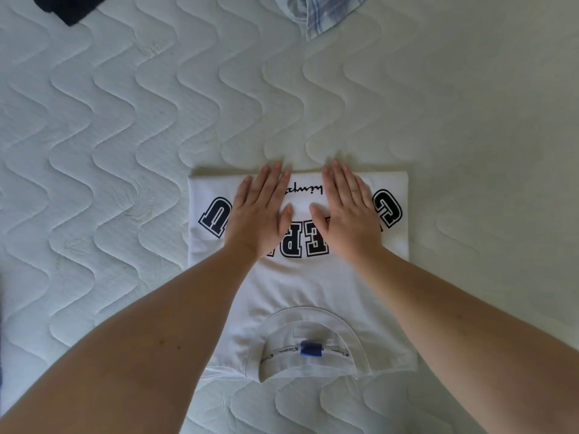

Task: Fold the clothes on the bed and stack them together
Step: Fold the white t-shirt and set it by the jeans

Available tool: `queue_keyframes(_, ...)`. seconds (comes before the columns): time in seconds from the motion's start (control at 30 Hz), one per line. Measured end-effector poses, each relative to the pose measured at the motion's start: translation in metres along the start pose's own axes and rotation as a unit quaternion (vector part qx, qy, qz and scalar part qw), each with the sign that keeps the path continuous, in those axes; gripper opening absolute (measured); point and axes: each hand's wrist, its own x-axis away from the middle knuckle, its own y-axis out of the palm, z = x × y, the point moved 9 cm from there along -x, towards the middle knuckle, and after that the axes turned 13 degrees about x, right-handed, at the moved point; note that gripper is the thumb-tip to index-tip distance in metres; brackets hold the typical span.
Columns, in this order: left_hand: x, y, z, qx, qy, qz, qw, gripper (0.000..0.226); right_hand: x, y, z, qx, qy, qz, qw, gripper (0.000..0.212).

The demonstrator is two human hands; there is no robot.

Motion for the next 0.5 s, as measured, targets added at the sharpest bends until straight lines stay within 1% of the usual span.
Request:
queue_keyframes(0.07,-0.001,0.002,-0.001,-0.004,0.0,0.002,1.0,0.064,0.006,0.003,0.025,-0.005,0.026,-0.01,1.0,0.071)
queue_keyframes(0.2,-0.002,0.004,-0.003,-0.002,0.002,0.006,1.0,0.064,0.012,0.009,0.064,0.011,0.064,-0.036,0.997,0.072)
queue_keyframes(0.37,-0.005,0.002,-0.002,-0.006,0.005,-0.011,1.0,0.064,0.011,0.013,0.069,0.004,0.065,-0.052,0.997,0.076)
queue_keyframes(0.47,0.002,-0.009,-0.009,-0.02,0.057,-0.017,0.998,0.06,0.009,0.014,0.071,0.005,0.059,-0.065,0.996,0.079)
queue_keyframes(0.5,0.004,-0.015,-0.018,-0.029,0.061,-0.011,0.998,0.059,0.008,0.014,0.072,0.002,0.058,-0.066,0.996,0.08)
